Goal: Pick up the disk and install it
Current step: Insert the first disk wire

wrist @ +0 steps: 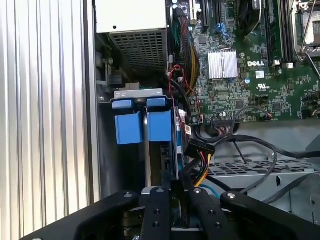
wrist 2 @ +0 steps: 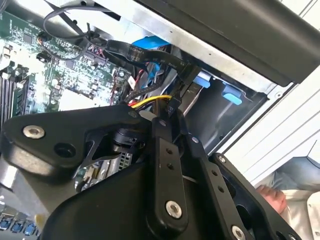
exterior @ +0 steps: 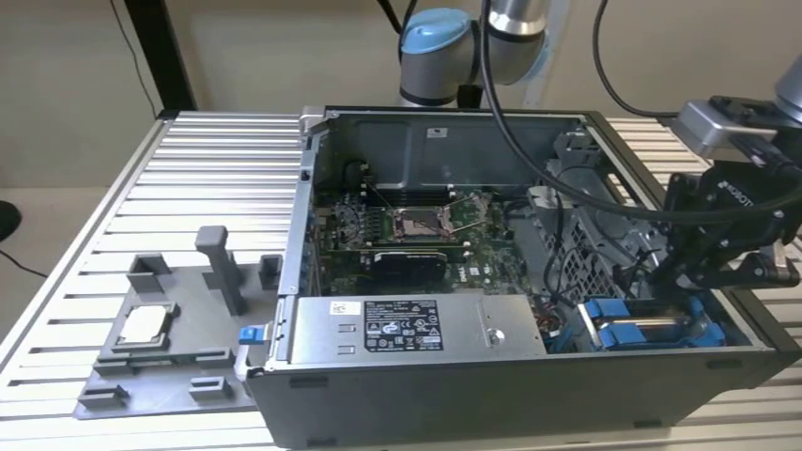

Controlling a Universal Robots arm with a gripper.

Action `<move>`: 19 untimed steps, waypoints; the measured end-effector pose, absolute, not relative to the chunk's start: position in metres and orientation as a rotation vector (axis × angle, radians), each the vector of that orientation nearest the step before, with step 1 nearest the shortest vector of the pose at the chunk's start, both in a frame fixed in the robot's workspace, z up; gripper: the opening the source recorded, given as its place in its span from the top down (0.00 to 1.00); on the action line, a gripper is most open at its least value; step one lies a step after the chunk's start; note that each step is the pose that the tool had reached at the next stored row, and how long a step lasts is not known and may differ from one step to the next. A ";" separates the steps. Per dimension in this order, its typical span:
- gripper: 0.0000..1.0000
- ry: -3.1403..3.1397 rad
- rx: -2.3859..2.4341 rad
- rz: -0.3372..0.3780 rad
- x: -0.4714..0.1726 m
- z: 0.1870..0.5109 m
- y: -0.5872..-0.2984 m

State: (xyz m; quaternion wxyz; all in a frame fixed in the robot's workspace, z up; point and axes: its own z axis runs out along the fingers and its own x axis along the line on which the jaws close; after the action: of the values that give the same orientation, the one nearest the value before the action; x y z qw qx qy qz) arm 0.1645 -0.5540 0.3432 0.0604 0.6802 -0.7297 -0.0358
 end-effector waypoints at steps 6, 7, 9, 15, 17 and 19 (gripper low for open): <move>1.00 -2.202 2.054 -0.096 0.166 0.342 -0.554; 1.00 -2.201 2.053 -0.094 0.166 0.342 -0.554; 1.00 -2.200 2.051 -0.091 0.166 0.341 -0.554; 1.00 -2.199 2.050 -0.088 0.166 0.340 -0.554; 1.00 -2.199 2.050 -0.088 0.166 0.339 -0.554; 1.00 -2.199 2.050 -0.088 0.166 0.339 -0.554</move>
State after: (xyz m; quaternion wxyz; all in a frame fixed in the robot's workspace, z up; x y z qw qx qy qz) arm 0.1659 -0.5540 0.3387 0.0670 0.6801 -0.7294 -0.0292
